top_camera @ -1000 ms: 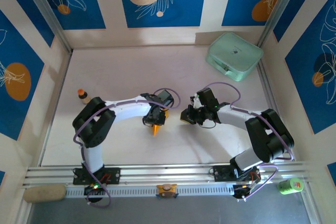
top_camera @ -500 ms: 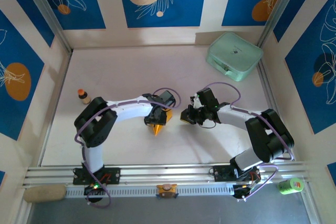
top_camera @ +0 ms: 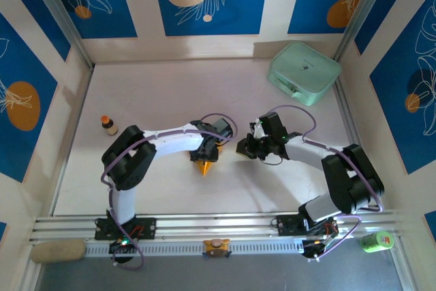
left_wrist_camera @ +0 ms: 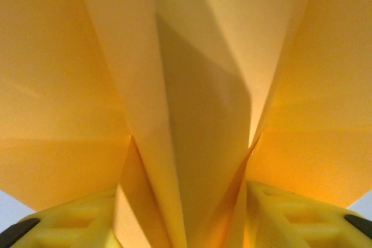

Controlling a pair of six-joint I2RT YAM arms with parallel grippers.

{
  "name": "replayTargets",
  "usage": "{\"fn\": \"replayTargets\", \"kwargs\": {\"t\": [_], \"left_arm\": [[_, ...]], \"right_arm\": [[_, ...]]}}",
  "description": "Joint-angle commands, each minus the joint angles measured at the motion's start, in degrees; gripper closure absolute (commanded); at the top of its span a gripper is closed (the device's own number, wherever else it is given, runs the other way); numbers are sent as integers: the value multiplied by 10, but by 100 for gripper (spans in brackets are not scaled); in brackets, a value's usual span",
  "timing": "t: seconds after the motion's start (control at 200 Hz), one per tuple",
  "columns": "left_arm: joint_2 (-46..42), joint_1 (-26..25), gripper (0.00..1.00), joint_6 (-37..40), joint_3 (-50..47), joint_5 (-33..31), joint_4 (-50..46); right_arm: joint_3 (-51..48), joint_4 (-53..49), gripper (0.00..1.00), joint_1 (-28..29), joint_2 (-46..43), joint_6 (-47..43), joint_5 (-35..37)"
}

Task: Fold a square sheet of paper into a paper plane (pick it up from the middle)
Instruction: Turn over a paper plane at the center of the table, then reset both arms

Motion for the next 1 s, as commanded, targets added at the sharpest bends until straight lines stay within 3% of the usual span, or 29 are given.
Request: {"fn": "replayTargets", "kwargs": {"t": [0.0,0.385,0.485,0.575,0.66,0.695,0.76,0.81,0.875,0.94,0.995], "left_arm": [[-25,-6,48,-23,19,-16,-30],[-111,-6,45,0,21,-35,-34],[-148,-3,45,27,16,-92,-36],[-190,9,35,63,-5,-162,-31],[-228,31,25,98,-35,-231,-16],[-245,46,21,116,-56,-249,2],[-275,76,10,171,-108,-275,67],[-295,105,1,215,-157,-300,130],[-322,151,0,266,-209,-306,197],[-358,191,0,323,-272,-299,287],[-385,219,0,372,-320,-285,366]], "right_arm": [[18,-23,88,-13,-19,-19,-17],[53,-124,83,-84,-116,-74,36],[66,-140,76,-87,-152,-106,73],[92,-170,66,-84,-181,-128,147],[108,-177,63,-85,-195,-160,239],[106,-167,59,-85,-197,-178,288],[89,-138,39,-87,-193,-223,402],[70,-100,38,-90,-180,-250,483],[52,-47,33,-100,-163,-301,550],[33,-3,29,-118,-148,-324,572],[18,30,28,-148,-135,-335,530]]}}
